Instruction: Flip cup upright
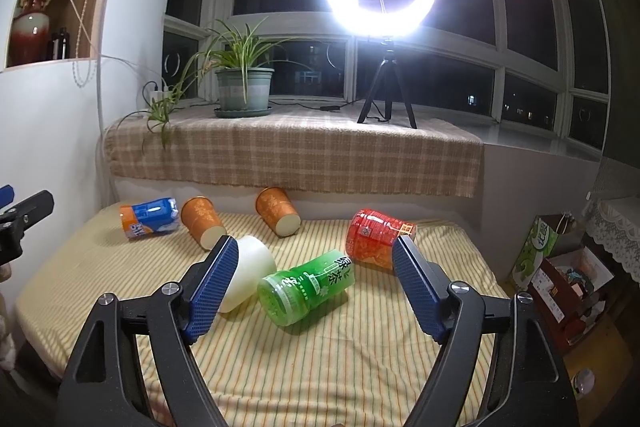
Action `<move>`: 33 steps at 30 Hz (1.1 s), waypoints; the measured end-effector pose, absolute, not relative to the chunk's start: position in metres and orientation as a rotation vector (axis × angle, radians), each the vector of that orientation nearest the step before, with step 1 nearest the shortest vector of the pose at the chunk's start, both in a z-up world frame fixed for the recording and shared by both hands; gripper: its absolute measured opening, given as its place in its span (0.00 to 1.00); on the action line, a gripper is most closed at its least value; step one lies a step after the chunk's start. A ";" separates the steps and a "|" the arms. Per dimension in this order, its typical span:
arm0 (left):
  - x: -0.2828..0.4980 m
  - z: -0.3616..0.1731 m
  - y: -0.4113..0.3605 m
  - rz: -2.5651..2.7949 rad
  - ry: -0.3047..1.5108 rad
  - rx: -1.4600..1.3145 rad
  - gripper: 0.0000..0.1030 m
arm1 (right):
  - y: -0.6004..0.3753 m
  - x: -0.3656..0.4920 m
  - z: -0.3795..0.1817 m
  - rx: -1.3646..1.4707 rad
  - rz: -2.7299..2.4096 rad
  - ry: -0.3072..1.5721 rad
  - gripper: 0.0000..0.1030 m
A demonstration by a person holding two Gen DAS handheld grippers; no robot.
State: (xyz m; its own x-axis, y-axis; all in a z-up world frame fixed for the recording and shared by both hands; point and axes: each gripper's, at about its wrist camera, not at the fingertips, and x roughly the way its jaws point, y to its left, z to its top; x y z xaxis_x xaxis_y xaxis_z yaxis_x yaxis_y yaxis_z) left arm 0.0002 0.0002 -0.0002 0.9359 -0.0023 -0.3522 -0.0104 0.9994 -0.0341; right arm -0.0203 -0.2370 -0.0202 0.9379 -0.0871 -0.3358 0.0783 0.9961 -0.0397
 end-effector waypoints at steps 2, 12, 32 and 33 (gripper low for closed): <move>0.000 0.000 0.000 0.004 0.360 -0.036 1.00 | -0.237 -0.020 -0.020 -0.027 -0.085 0.345 0.77; 0.000 0.000 0.000 0.005 0.359 -0.035 1.00 | -0.235 -0.020 -0.022 -0.030 -0.085 0.342 0.78; 0.004 -0.003 -0.002 0.002 0.372 -0.024 1.00 | -0.237 -0.010 -0.031 -0.040 -0.090 0.363 0.78; 0.004 -0.003 -0.003 0.001 0.372 -0.025 1.00 | -0.237 -0.009 -0.032 -0.041 -0.090 0.366 0.78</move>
